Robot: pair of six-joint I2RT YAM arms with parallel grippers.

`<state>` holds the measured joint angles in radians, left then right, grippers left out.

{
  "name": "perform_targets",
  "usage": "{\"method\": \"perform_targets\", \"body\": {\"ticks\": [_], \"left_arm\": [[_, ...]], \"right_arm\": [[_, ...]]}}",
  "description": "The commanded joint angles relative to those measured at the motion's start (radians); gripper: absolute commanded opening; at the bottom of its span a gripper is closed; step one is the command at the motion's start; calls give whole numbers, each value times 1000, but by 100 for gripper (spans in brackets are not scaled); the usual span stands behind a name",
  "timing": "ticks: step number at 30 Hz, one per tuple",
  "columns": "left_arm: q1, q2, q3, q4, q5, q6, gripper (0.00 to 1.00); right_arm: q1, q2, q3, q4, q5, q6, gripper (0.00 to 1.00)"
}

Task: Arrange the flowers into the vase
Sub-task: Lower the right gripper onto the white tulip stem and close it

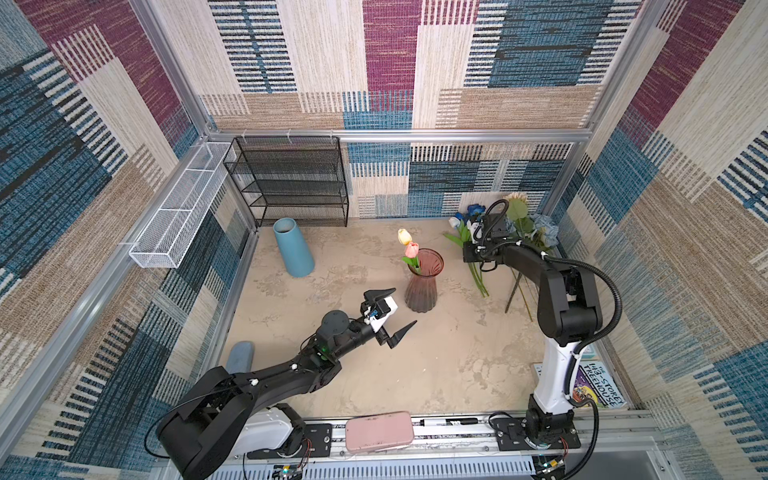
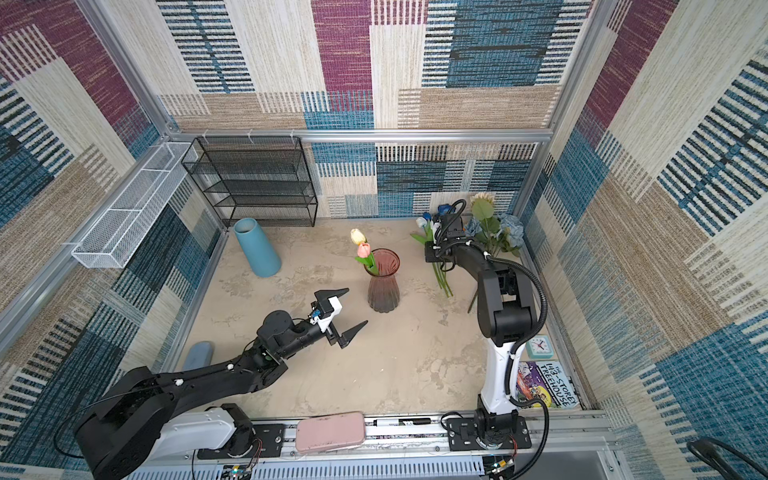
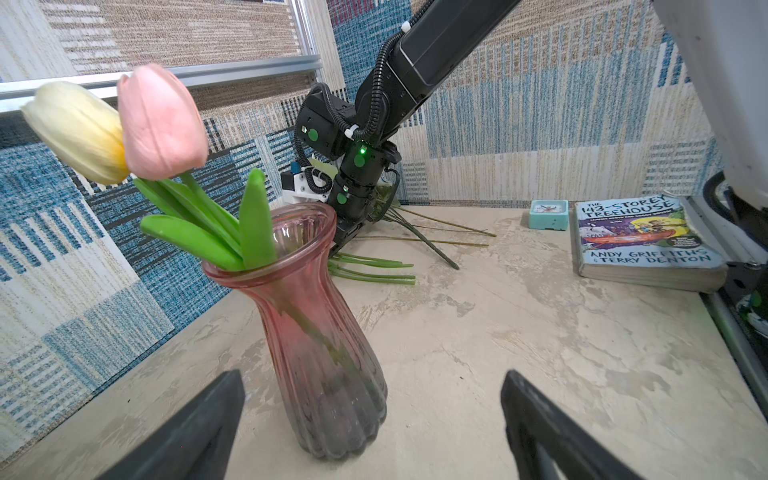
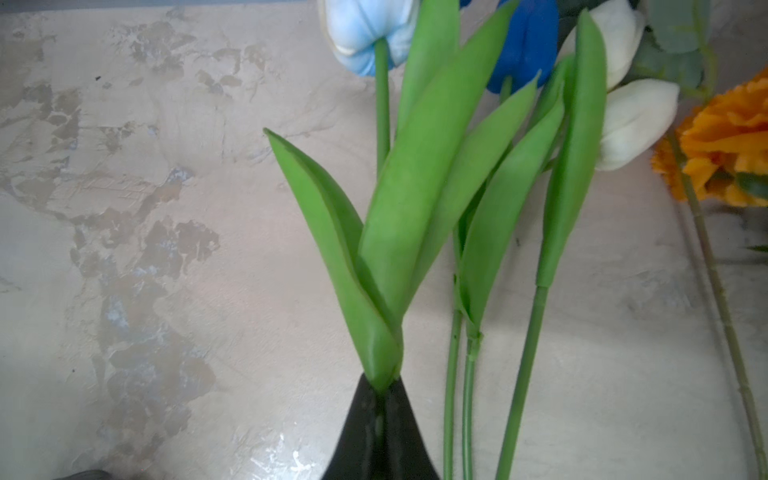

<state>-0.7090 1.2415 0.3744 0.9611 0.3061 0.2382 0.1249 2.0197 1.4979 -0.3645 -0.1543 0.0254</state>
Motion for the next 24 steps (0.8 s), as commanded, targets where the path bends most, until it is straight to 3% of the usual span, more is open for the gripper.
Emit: {"method": "perform_targets", "body": {"ticks": [1, 11, 17, 24], "left_arm": [[0, -6, -5, 25, 2, 19, 99], [0, -20, -12, 19, -4, 20, 99], [1, -15, -7, 16, -9, 23, 99], [1, 6, 0, 30, -2, 19, 99]], "right_arm": [[2, -12, -19, 28, -15, 15, 14], [2, -7, -41, 58, -22, 24, 6], [7, 27, -15, 35, -43, 20, 24], [37, 98, 39, 2, 8, -7, 27]]}}
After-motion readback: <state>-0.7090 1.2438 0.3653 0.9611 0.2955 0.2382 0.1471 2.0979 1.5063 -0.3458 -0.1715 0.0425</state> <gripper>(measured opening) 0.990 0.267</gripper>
